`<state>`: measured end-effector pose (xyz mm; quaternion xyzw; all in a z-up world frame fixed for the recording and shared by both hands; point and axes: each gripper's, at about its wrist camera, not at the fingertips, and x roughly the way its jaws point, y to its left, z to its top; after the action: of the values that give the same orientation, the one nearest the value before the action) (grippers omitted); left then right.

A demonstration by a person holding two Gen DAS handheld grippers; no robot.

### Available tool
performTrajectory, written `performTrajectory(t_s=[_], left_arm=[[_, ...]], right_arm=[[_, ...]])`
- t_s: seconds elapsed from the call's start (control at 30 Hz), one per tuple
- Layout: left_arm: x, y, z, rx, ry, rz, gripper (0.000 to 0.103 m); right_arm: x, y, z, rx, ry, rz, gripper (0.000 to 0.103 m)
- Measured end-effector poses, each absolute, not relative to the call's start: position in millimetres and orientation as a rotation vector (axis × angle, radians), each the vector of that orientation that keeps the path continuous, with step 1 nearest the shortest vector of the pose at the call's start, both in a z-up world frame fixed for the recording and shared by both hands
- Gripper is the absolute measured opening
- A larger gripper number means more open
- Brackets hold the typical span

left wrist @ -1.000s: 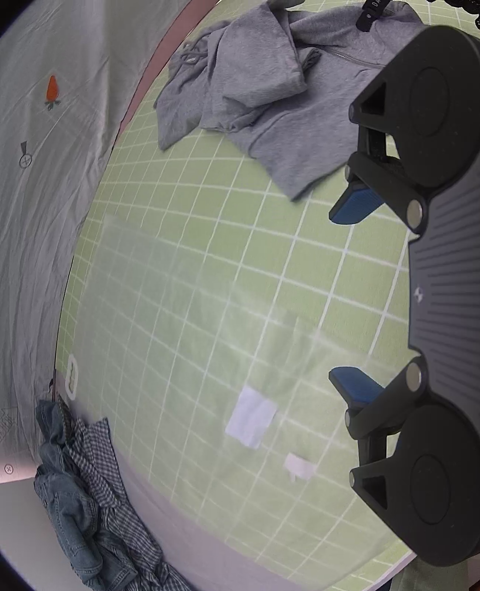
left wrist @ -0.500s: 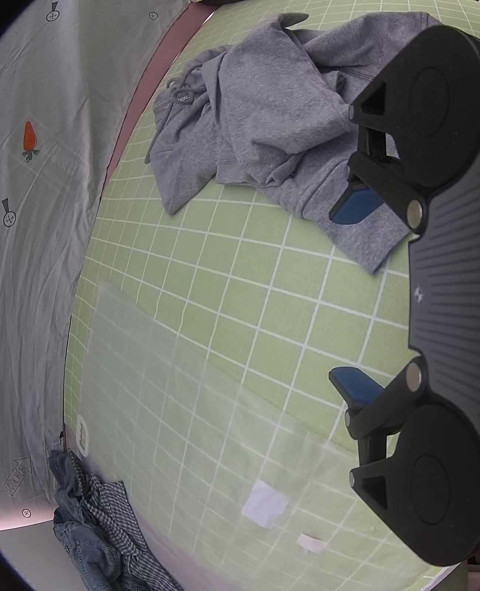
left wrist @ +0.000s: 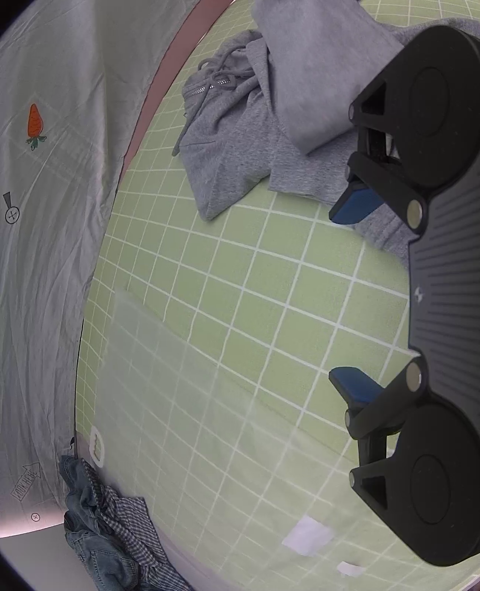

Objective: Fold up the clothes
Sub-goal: 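Grasp a hoodie sleeve with the right gripper and pull it straight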

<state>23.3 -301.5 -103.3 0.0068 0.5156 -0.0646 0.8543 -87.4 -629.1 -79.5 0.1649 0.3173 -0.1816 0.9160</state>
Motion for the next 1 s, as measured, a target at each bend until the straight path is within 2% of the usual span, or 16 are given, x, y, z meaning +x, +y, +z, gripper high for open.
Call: performTrajectory(t_s=[0.07,0.2,0.23,0.3,0.33,0.4,0.47,0.53,0.63,0.7,0.73,0.77,0.8,0.9,1.0], left_arm=[[25,-310,-105,0.046,1.084,-0.148,0.085],[27,-327,-108,0.091,1.085,-0.181,0.085],[27,-331,-108,0.099,1.088,-0.191,0.085],[28,-339,-111,0.116,1.092,-0.219,0.085],[29,-343,-113,0.124,1.094,-0.234,0.085],[30,-352,-116,0.136,1.100,-0.264,0.085],[34,-360,-121,0.116,1.122,-0.305,0.083],[38,-370,-126,0.112,1.135,-0.355,0.083],[42,-386,-133,0.142,1.152,-0.410,0.072],[43,-394,-138,0.162,1.164,-0.431,0.050],[43,-394,-140,0.165,1.162,-0.419,0.042],[43,-393,-141,0.166,1.160,-0.408,0.026],[43,-389,-141,0.158,1.155,-0.403,0.018],[46,-370,-136,0.069,1.140,-0.407,0.009],[48,-349,-122,0.003,1.091,-0.387,0.007]], right_arm=[[-109,-673,-66,0.367,0.575,-0.501,0.015],[-143,-756,-50,0.182,0.566,-0.917,0.017],[-148,-770,-53,0.126,0.618,-1.016,0.021],[-161,-790,-59,0.073,0.672,-1.132,0.045],[-170,-795,-62,0.078,0.674,-1.148,0.050],[-187,-793,-68,0.154,0.651,-1.142,0.071],[-194,-785,-82,0.224,0.678,-1.128,0.076],[-200,-776,-97,0.295,0.705,-1.112,0.076],[-200,-757,-116,0.354,0.748,-1.083,0.076],[-197,-746,-123,0.375,0.764,-1.056,0.076],[-195,-742,-126,0.380,0.773,-1.042,0.076],[-192,-741,-125,0.374,0.775,-1.036,0.076],[-190,-739,-125,0.367,0.778,-1.029,0.076],[-184,-733,-124,0.347,0.785,-1.010,0.076],[-177,-728,-123,0.327,0.792,-0.990,0.076]])
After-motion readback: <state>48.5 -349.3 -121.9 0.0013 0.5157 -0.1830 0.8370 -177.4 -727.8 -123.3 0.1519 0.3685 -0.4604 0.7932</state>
